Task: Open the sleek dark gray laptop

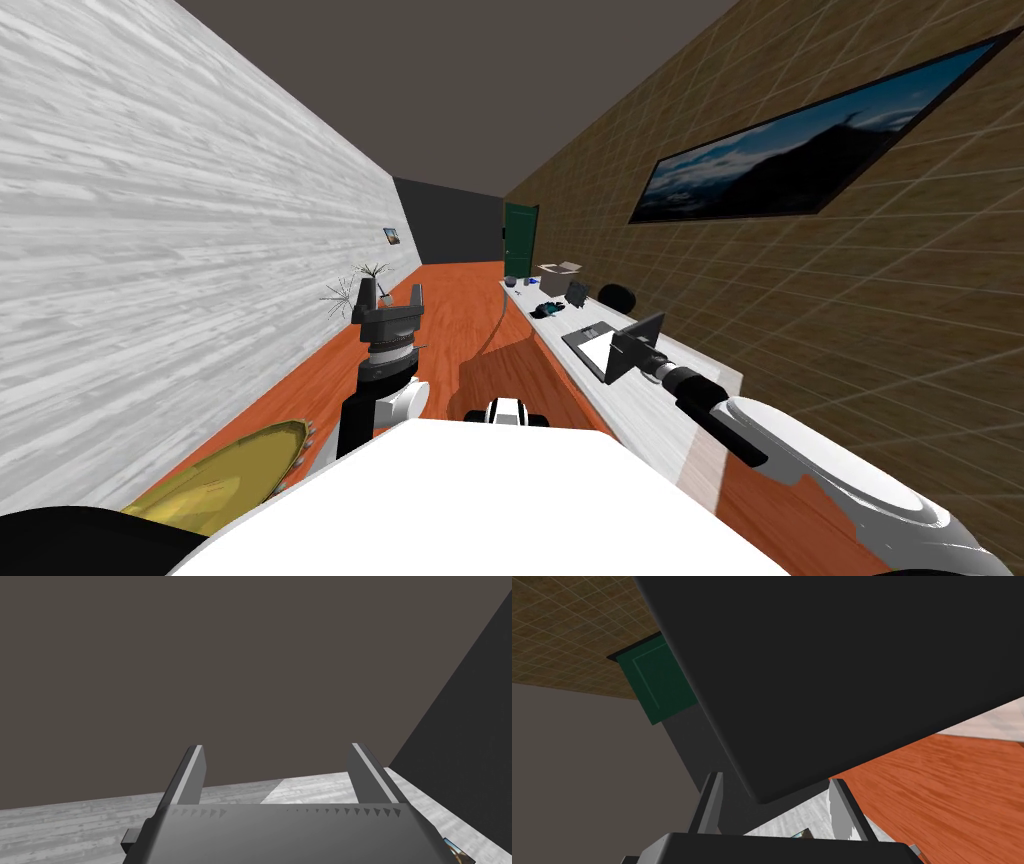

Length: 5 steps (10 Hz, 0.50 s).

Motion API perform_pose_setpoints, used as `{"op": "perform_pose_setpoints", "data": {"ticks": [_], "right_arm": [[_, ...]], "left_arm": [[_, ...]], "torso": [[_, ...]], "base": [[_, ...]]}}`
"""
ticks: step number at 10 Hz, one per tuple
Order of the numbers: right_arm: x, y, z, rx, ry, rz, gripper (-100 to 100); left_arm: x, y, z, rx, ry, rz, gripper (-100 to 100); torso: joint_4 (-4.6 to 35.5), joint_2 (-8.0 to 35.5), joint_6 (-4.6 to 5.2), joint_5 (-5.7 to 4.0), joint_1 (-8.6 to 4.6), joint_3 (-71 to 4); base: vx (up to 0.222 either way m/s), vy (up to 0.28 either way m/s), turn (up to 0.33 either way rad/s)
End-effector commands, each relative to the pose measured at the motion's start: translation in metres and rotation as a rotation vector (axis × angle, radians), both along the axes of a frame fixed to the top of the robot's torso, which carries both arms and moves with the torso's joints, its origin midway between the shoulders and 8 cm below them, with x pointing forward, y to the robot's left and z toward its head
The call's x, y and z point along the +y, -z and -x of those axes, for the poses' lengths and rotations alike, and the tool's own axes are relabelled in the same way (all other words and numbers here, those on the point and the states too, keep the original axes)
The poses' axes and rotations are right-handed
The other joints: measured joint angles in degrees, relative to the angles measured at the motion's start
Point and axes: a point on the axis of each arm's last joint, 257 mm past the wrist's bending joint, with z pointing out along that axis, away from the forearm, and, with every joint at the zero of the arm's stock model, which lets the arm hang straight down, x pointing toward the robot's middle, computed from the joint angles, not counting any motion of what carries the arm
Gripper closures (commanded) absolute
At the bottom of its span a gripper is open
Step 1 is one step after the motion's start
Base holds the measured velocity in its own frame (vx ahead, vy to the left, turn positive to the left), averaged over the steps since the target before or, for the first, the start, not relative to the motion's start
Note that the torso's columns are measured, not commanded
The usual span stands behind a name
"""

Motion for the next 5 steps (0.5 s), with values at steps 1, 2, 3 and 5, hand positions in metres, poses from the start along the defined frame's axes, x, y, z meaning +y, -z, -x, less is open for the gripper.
{"op": "perform_pose_setpoints", "data": {"ticks": [1,2,3,5], "right_arm": [[-0.009,0.007,0.008,0.061,-0.011,0.015,100],[-0.017,0.009,0.014,0.093,-0.004,0.011,100],[-0.016,0.006,0.012,0.097,-0.016,0.029,100],[-0.023,0.005,0.015,0.134,-0.022,0.042,100]], "left_arm": [[0.000,0.000,0.000,0.000,0.000,0.000,0],[0.000,0.000,0.000,0.000,0.000,0.000,0],[0.000,0.000,0.000,0.000,0.000,0.000,0],[0.000,0.000,0.000,0.000,0.000,0.000,0]], "torso": [[-0.01,-0.04,0.02,-0.01,0.00,-0.02],[0.06,0.06,-0.02,0.04,0.01,0.01],[0.07,-0.01,-0.01,0.08,0.10,-0.01],[0.16,0.21,0.03,0.16,0.26,0.11]], "base": [[0.068,0.073,-0.015],[0.102,0.083,-0.016],[0.072,0.076,-0.013],[0.067,0.088,-0.011]]}}
